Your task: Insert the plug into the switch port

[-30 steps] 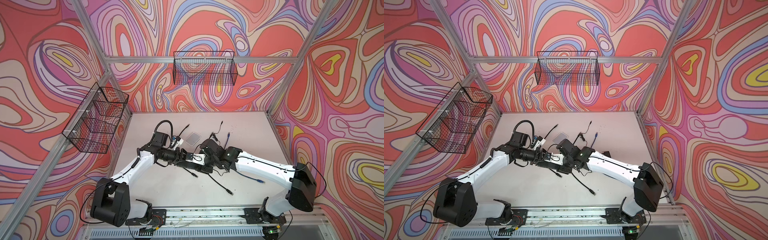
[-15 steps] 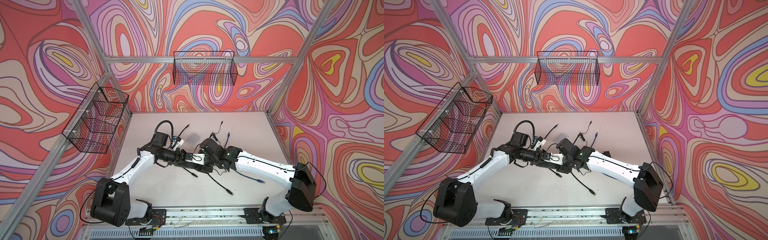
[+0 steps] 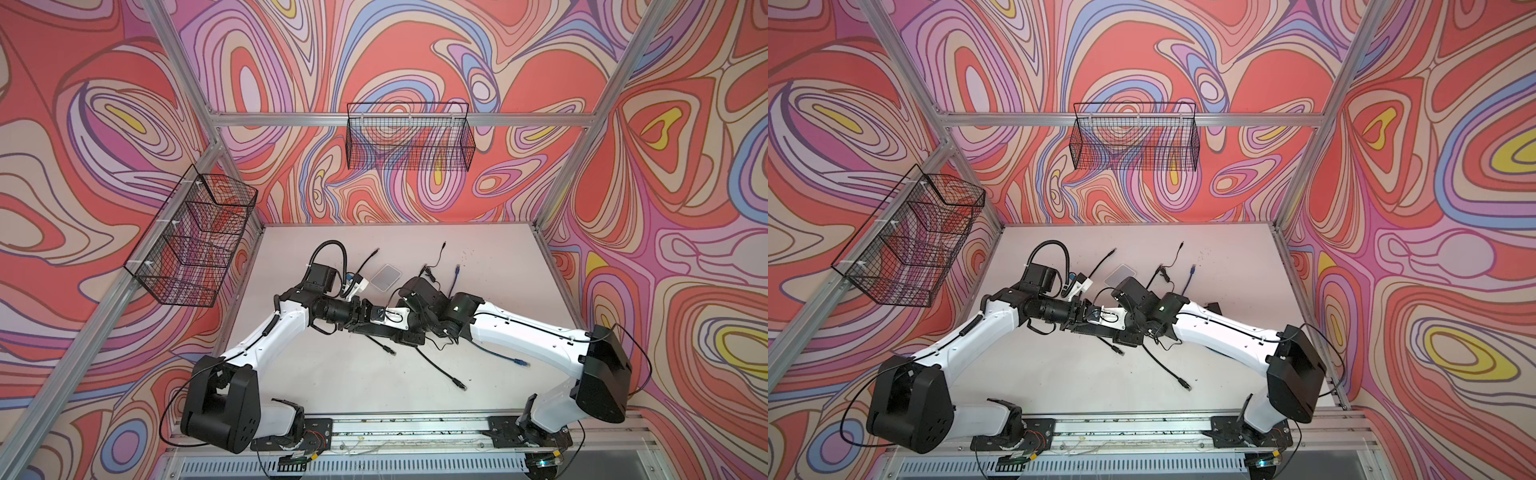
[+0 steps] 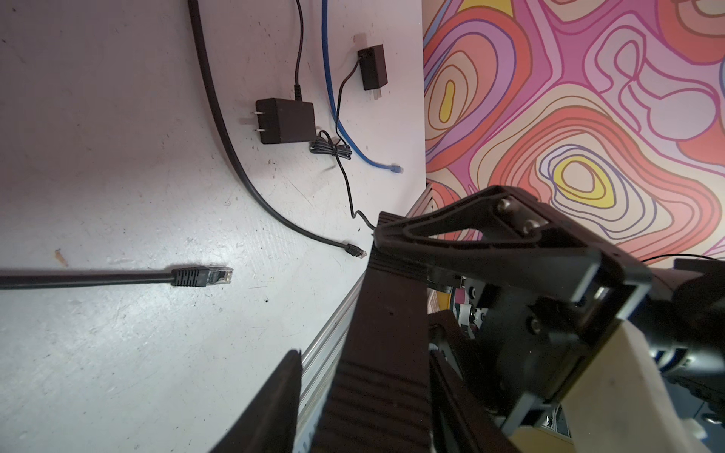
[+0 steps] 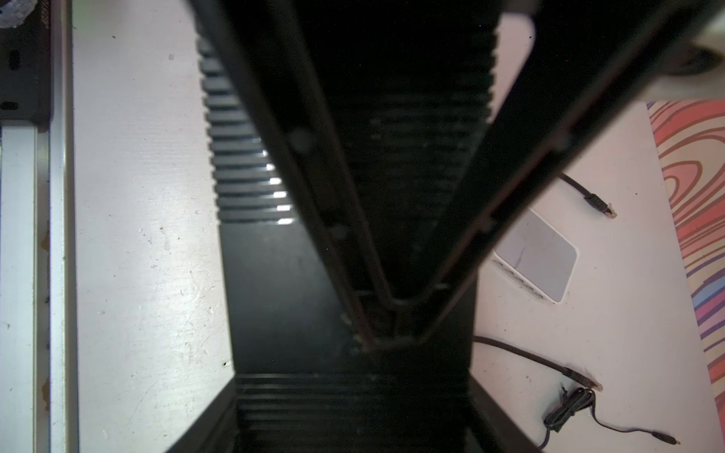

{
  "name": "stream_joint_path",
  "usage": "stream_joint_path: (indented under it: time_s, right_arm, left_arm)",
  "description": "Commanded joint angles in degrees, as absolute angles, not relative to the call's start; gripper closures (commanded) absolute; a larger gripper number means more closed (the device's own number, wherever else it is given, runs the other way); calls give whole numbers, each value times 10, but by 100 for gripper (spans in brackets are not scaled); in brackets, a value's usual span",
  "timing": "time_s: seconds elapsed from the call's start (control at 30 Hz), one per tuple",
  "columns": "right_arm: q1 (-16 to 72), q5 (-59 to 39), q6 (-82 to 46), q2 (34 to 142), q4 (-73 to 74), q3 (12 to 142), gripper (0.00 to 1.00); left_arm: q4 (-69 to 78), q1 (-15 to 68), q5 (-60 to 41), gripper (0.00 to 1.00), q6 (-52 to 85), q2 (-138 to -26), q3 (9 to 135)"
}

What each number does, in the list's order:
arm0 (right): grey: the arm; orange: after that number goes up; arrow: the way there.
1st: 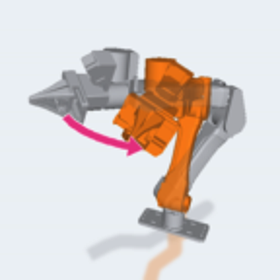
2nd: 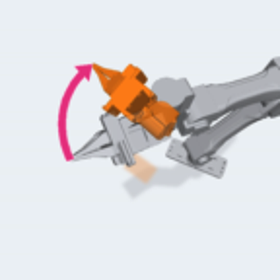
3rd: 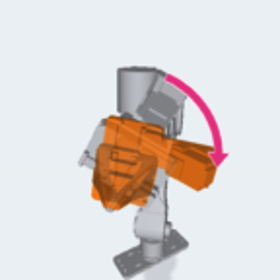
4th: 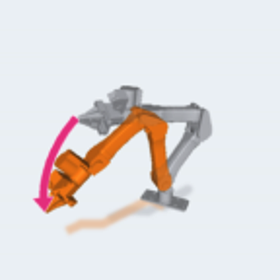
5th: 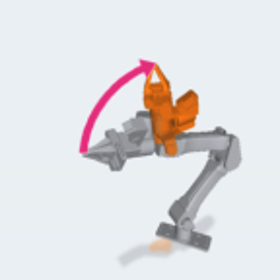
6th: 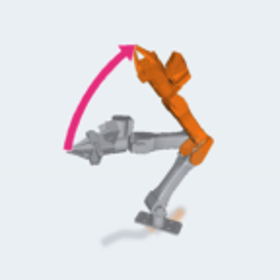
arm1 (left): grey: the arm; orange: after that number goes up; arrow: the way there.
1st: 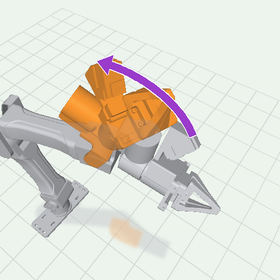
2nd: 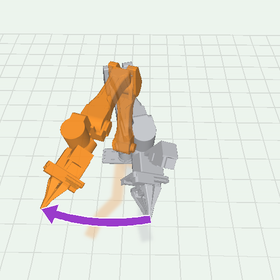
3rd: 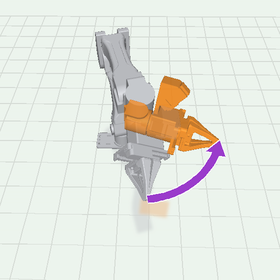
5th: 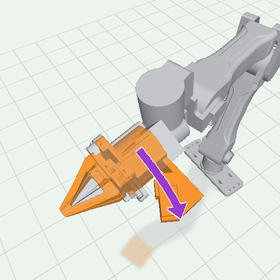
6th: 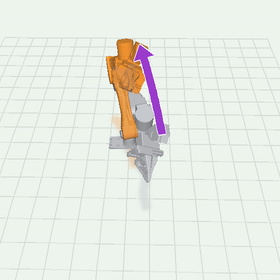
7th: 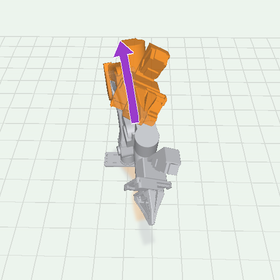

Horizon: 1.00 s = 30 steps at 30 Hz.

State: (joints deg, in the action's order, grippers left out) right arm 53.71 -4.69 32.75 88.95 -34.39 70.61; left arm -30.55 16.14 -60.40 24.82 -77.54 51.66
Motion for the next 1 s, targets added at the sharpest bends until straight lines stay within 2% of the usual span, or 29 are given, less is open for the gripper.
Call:
stream_joint_path:
  time_s: [0.0, 0.53, 0.97]
  right_arm:
    - [541, -32, 323, 888, -316, 715, 45]
    - [540, -46, 322, 902, -304, 749, 46]
    - [540, -64, 309, 918, -287, 775, 47]
  left_arm:
    - [-331, 167, -621, 47, 235, -773, 530]
    - [-310, 176, -633, 51, 249, -776, 525]
    - [-288, 186, -641, 51, 266, -773, 518]
